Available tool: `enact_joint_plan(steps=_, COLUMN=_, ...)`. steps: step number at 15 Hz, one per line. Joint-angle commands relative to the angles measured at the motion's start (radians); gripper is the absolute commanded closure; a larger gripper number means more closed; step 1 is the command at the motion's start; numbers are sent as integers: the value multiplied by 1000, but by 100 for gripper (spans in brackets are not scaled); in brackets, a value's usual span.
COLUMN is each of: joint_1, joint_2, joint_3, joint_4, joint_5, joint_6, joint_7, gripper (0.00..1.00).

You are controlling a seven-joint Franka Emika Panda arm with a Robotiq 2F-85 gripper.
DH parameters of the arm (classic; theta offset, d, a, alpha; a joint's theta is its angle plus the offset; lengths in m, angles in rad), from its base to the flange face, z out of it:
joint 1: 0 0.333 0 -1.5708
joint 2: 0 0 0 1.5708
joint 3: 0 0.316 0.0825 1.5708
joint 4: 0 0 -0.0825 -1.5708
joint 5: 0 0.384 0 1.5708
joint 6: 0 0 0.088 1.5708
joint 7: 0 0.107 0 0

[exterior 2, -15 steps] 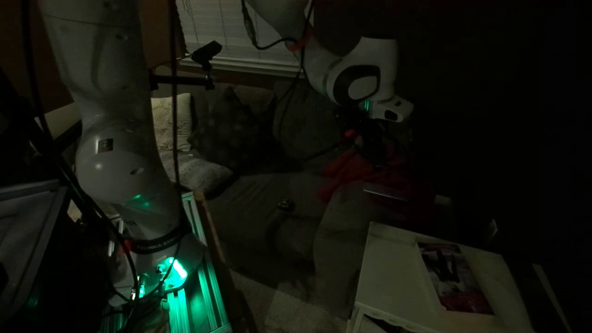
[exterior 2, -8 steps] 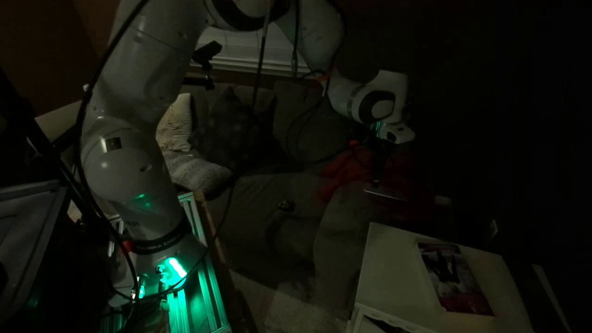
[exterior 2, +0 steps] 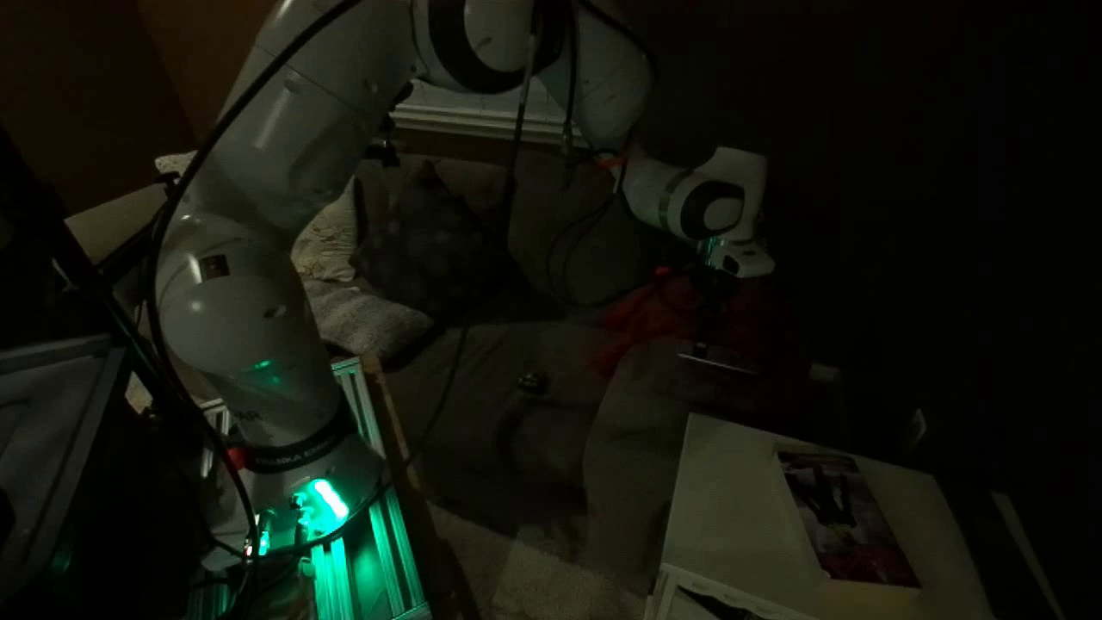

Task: Place the remote control on the shelf.

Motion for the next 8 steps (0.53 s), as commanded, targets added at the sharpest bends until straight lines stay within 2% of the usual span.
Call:
enact_joint_plan(steps=1, joint_1=-33, joint_2=41, joint_3=33, joint_4=16, joint_5=38, joint_6=73, joint_7=-24, gripper=0)
enact_joint_plan(steps=8, joint_1=-62, joint_2=102, joint_3=54, joint_4=22, joint_5=86, joint_6=230, joint_7=-80, gripper=0)
